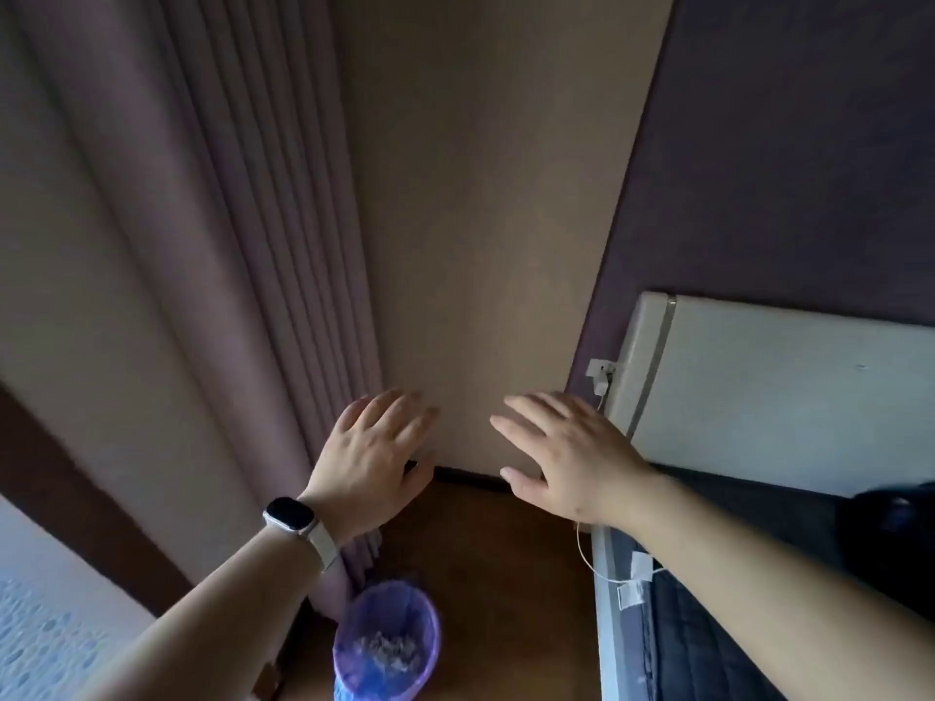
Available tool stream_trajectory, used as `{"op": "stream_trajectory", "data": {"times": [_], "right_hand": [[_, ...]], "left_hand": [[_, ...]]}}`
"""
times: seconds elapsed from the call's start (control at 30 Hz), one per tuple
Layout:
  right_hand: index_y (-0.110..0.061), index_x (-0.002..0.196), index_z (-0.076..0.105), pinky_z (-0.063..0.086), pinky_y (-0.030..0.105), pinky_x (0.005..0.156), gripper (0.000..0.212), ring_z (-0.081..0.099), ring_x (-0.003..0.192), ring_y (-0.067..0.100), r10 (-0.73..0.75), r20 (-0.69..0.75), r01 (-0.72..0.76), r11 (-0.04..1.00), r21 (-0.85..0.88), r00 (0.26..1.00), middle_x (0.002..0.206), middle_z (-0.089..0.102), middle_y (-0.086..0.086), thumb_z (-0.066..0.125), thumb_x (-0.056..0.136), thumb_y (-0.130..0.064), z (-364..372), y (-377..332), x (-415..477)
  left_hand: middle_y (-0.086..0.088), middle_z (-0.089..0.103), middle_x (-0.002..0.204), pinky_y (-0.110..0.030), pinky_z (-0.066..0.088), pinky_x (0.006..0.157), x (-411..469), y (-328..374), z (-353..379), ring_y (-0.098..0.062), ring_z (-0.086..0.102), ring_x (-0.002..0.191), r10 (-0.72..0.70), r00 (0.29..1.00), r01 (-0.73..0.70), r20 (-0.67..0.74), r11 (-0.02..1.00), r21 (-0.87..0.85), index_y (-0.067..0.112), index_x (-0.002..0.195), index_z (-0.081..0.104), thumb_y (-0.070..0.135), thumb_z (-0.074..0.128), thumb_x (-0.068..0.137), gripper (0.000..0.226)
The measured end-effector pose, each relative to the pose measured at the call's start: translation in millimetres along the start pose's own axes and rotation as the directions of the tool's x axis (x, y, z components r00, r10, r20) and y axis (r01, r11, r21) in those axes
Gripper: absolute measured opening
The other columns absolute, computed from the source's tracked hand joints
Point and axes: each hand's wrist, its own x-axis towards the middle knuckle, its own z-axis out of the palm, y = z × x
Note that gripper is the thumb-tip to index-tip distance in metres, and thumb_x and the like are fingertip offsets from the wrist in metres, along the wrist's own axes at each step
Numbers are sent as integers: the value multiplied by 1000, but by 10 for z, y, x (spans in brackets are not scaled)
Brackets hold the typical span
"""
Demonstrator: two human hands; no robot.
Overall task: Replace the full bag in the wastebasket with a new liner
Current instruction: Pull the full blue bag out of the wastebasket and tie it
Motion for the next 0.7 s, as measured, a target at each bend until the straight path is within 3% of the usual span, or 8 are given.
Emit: {"op": "stream_trajectory", "data": {"times": [0.23, 0.37, 0.57, 0.7], "right_hand": [[-20, 137, 47, 40, 46, 104, 57, 47, 126, 28, -101, 49, 97, 992, 80, 994, 141, 49, 8, 42, 91, -53, 340, 123, 908], [-19, 136, 49, 42, 46, 102, 56, 50, 123, 29, -228, 20, 224, 968, 114, 973, 139, 52, 9, 41, 91, -52, 499, 23, 1413], [-19, 137, 48, 42, 46, 102, 56, 48, 125, 26, -437, -12, 429, 876, 219, 899, 139, 51, 7, 42, 92, -52, 880, -128, 2043], [-20, 135, 49, 42, 41, 99, 54, 49, 123, 22, -592, -45, 580, 766, 276, 804, 136, 52, 4, 44, 91, -52, 1138, -154, 2438]], "left_hand": [[-7, 59, 131, -45, 46, 95, 204, -554, 225, -31, 56, 120, -146, 988, 143, 52, 988, 61, 18, 129, 56, 43, 50, 88, 48], [-8, 57, 134, -47, 45, 97, 56, -893, 273, -31, 54, 122, -251, 965, 240, 76, 962, 127, 19, 132, 53, 45, 51, 86, 52], [-8, 56, 136, -50, 43, 100, -249, -1134, 410, -32, 52, 126, -462, 880, 430, 115, 875, 221, 22, 135, 45, 46, 50, 87, 54], [-8, 57, 136, -48, 41, 101, -388, -1159, 513, -32, 53, 124, -608, 784, 557, 122, 777, 294, 21, 131, 54, 46, 52, 86, 52]]}}
